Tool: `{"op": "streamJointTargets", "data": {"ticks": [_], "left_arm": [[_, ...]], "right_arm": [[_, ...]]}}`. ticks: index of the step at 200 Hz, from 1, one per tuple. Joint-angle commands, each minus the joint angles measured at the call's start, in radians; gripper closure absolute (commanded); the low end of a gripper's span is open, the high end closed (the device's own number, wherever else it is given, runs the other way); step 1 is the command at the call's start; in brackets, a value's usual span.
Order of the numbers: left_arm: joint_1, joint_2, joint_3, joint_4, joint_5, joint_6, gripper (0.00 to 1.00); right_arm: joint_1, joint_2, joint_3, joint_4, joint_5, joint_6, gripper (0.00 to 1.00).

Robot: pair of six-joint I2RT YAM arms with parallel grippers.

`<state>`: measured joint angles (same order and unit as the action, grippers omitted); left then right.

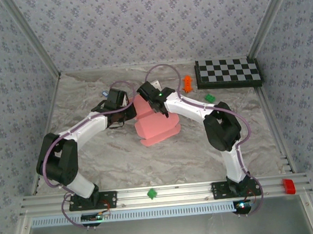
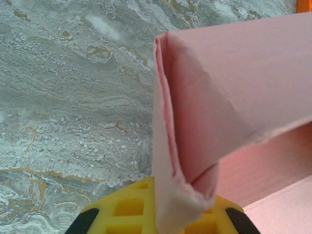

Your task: Fold the paper box

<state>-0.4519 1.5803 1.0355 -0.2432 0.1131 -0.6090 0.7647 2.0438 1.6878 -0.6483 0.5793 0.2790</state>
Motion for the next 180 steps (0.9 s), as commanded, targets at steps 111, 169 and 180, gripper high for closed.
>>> {"op": "streamJointTargets", "data": {"ticks": [111, 169, 180], "left_arm": [[0.01, 0.026, 0.031, -0.025, -0.029, -0.017, 1.0], [0.01, 0.036, 0.033, -0.024, -0.028, -0.021, 1.0], [0.01, 0.038, 0.034, -0.025, -0.026, -0.022, 1.0]], "right_arm": [[-0.004, -0.042, -0.028, -0.004, -0.054, -0.06, 0.77], [-0.002, -0.056, -0.028, 0.02, -0.113, -0.068, 0.68], [-0.002, -0.06, -0.03, 0.024, -0.12, -0.065, 0.66]]}}
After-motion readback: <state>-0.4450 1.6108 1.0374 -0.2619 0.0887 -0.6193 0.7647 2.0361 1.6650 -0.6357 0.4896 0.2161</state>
